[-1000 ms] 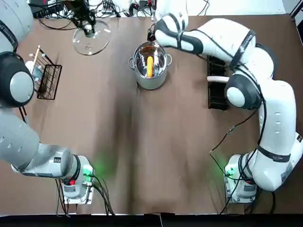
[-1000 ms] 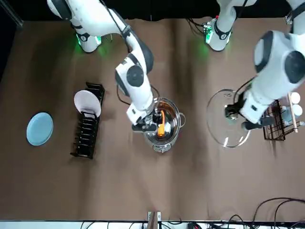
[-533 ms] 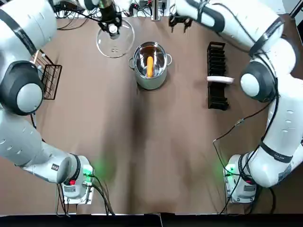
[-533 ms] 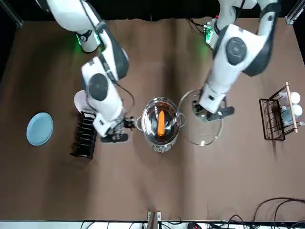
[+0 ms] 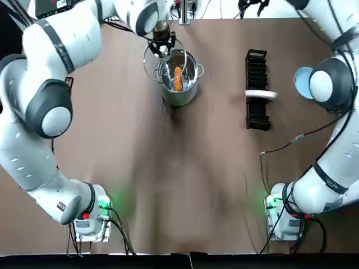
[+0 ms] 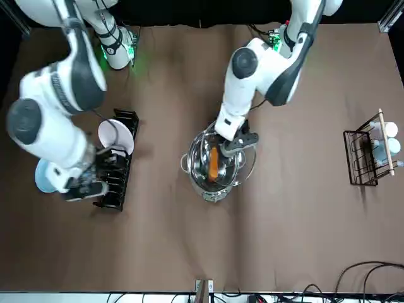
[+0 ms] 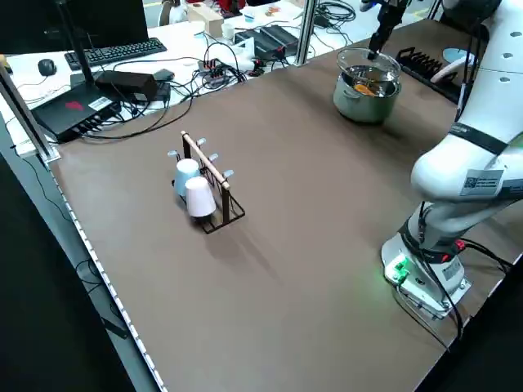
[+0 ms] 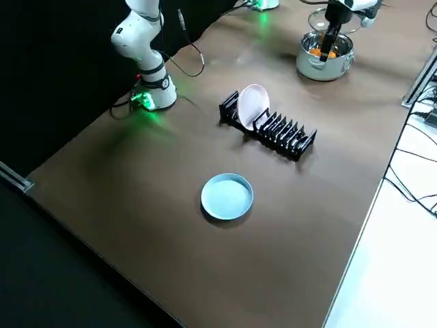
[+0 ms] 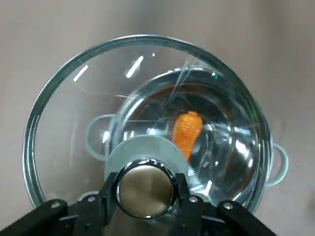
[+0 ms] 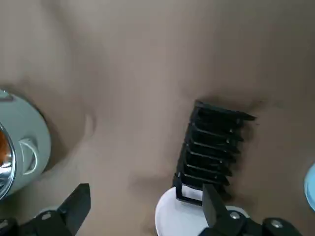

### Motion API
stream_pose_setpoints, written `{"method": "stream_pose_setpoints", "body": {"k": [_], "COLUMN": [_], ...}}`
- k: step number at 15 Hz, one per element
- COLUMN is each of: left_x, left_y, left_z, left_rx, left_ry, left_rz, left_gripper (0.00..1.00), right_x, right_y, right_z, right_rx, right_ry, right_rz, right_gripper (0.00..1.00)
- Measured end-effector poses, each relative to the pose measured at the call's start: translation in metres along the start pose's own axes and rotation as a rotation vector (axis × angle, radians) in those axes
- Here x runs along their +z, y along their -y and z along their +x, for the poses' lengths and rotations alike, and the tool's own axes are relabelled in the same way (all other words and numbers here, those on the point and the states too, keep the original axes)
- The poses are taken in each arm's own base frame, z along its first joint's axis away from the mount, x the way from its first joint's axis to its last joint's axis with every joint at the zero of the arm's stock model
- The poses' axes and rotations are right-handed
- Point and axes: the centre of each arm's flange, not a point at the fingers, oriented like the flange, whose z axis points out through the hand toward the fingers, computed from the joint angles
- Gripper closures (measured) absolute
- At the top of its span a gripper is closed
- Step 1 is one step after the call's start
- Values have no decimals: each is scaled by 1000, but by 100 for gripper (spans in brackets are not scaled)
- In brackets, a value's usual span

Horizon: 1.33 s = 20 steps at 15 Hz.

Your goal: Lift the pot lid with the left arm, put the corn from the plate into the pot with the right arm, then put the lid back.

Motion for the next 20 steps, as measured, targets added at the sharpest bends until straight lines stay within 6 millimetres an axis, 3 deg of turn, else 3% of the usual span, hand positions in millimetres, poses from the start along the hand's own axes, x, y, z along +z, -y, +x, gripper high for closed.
{"method": "stream_pose_setpoints", "body": {"k": [3,10,14,15,20], "left_x": [18,47,57,61,68], "left_y": [-24,-45,-49,-49,-49], "left_z": [-13,-32,-31,-30,-31], "left_rx": [3,24,12,10,-17], "left_ry": [-14,-17,-15,-13,-6], "left_rz": [-28,-20,-17,-14,-4], "left_gripper": [50,50,50,50,50], "right_x": [-22,-48,-79,-92,-108], "right_y": [-39,-88,-133,-147,-144], "right_z": [-10,-33,-68,-88,-120], "right_rx": [53,60,104,97,86], "right_ry": [-21,-46,-73,-81,-72], "right_rz": [21,19,7,1,-6], "right_gripper": [0,0,0,0,0]}}
